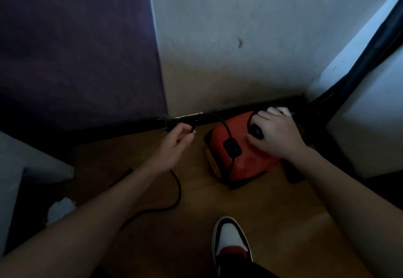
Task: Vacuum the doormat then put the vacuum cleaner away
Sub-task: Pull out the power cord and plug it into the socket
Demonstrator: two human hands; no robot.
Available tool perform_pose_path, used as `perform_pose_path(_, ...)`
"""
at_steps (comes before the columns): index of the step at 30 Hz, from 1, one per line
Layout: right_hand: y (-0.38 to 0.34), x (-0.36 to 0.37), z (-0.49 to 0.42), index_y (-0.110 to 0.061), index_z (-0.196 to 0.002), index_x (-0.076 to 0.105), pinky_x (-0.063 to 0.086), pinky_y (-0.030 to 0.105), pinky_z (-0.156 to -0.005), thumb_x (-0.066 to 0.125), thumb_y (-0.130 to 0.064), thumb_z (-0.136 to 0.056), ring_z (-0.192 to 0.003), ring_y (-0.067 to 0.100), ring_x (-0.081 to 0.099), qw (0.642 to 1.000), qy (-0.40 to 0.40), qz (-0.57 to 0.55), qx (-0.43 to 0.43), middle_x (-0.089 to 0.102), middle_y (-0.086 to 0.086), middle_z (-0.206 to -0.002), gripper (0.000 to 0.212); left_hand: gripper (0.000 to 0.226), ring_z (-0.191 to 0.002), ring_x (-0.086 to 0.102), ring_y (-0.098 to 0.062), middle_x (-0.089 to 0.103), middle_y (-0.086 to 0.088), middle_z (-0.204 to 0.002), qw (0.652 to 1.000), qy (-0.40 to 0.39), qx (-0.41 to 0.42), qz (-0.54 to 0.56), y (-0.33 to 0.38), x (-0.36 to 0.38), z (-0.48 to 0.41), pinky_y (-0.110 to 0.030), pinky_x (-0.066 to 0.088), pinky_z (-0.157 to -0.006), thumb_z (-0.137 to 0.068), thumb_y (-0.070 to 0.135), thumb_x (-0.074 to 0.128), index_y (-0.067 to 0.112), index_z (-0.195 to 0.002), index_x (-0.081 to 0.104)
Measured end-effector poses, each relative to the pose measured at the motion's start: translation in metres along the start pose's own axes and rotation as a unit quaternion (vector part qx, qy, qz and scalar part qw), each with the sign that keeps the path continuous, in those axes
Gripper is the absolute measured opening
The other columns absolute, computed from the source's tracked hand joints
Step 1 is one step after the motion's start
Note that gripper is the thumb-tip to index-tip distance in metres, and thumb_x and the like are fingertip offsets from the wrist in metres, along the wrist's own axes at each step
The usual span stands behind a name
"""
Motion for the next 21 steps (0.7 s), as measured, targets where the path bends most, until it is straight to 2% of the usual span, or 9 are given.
perform_pose_path(3, 0.0, -0.003, -0.001, -0.017, -0.086, 0.062, 0.035, 0.041, -0.086, 0.051, -0.056, -0.08, -0.084, 0.028, 0.057, 1.0, -0.018, -0.01, 0.01, 0.059, 0.0, -0.08, 0.041, 0.017, -0.056, 0.049, 0.004, 0.055, 0.023, -0.067, 0.994, -0.076, 0.058, -0.054, 0.027, -0.003, 0.016, -0.007, 0.036, -0.054, -0.104, 0.009, 0.045, 0.0, -0.113, 0.057)
perform_pose_path(5, 0.0, -0.004, -0.001, -0.018, -0.086, 0.062, 0.033, 0.041, -0.087, 0.048, -0.057, -0.08, -0.086, 0.028, 0.058, 0.999, -0.036, -0.015, 0.014, 0.06, 0.0, -0.081, 0.042, 0.014, -0.056, 0.05, 0.0, 0.055, 0.018, -0.068, 0.986, -0.135, 0.062, -0.071, 0.038, -0.004, 0.03, -0.011, 0.039, -0.054, -0.104, 0.012, 0.047, 0.005, -0.109, 0.058)
perform_pose_path(7, 0.0, -0.004, -0.001, -0.018, -0.087, 0.062, 0.032, 0.04, -0.089, 0.048, -0.057, -0.079, -0.087, 0.028, 0.058, 0.998, -0.049, -0.022, 0.02, 0.061, -0.001, -0.082, 0.042, 0.011, -0.063, 0.055, -0.002, 0.06, 0.016, -0.076, 0.973, -0.201, 0.05, -0.104, 0.038, -0.005, 0.046, -0.017, 0.045, -0.059, -0.103, 0.013, 0.049, 0.011, -0.104, 0.06)
perform_pose_path(10, 0.0, -0.003, -0.001, -0.019, -0.088, 0.062, 0.032, 0.041, -0.091, 0.051, -0.056, -0.078, -0.089, 0.028, 0.058, 0.998, -0.055, -0.024, 0.026, 0.061, -0.001, -0.083, 0.04, 0.014, -0.084, 0.06, -0.001, 0.063, 0.016, -0.09, 0.917, -0.321, 0.031, -0.235, 0.025, 0.0, 0.069, -0.018, 0.047, -0.074, -0.103, 0.02, 0.05, 0.022, -0.105, 0.063)
perform_pose_path(12, 0.0, -0.003, -0.001, -0.019, -0.088, 0.062, 0.032, 0.041, -0.092, 0.051, -0.056, -0.077, -0.089, 0.028, 0.058, 0.998, -0.059, -0.025, 0.029, 0.06, -0.002, -0.083, 0.04, 0.015, -0.086, 0.059, 0.003, 0.063, 0.016, -0.092, 0.876, -0.376, -0.009, -0.303, 0.006, 0.005, 0.078, -0.016, 0.045, -0.075, -0.103, 0.025, 0.049, 0.023, -0.107, 0.063)
perform_pose_path(15, -0.001, -0.004, -0.001, -0.018, -0.088, 0.063, 0.033, 0.042, -0.092, 0.051, -0.056, -0.076, -0.089, 0.028, 0.058, 0.998, -0.056, -0.027, 0.028, 0.06, -0.001, -0.083, 0.041, 0.016, -0.084, 0.056, 0.004, 0.065, 0.008, -0.104, 0.856, -0.402, -0.088, -0.315, -0.015, 0.01, 0.08, -0.019, 0.044, -0.076, -0.102, 0.021, 0.05, 0.02, -0.113, 0.063)
perform_pose_path(18, -0.001, -0.003, -0.001, -0.018, -0.088, 0.063, 0.033, 0.042, -0.091, 0.049, -0.057, -0.076, -0.088, 0.029, 0.058, 0.998, -0.044, -0.032, 0.025, 0.06, -0.001, -0.082, 0.043, 0.043, -0.122, 0.047, -0.011, 0.05, 0.006, -0.134, 0.842, -0.416, -0.217, -0.268, -0.047, 0.019, 0.077, -0.027, 0.038, -0.1, -0.098, 0.018, 0.051, 0.02, -0.141, 0.05)
perform_pose_path(20, -0.002, -0.001, -0.001, -0.017, -0.088, 0.063, 0.034, 0.042, -0.091, 0.05, -0.057, -0.076, -0.088, 0.029, 0.057, 0.999, -0.034, -0.038, 0.018, 0.059, -0.001, -0.081, 0.043, 0.051, -0.136, 0.038, -0.016, 0.043, 0.008, -0.144, 0.863, -0.354, -0.297, -0.204, -0.071, 0.032, 0.071, -0.034, 0.031, -0.115, -0.093, 0.038, 0.053, 0.025, -0.142, 0.05)
perform_pose_path(21, -0.001, 0.0, -0.001, -0.018, -0.088, 0.063, 0.034, 0.042, -0.092, 0.05, -0.057, -0.077, -0.088, 0.028, 0.057, 0.999, -0.029, -0.04, 0.015, 0.059, -0.002, -0.081, 0.043, 0.044, -0.132, 0.044, -0.017, 0.051, 0.005, -0.139, 0.886, -0.302, -0.312, -0.162, -0.079, 0.04, 0.064, -0.037, 0.033, -0.115, -0.09, 0.044, 0.054, 0.025, -0.13, 0.059)
Point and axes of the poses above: each hand's wrist, its own z-axis away from the middle knuckle, its own x-axis out of the palm, y = z × x, the point moved 4 cm from there along -z, towards the middle knuckle
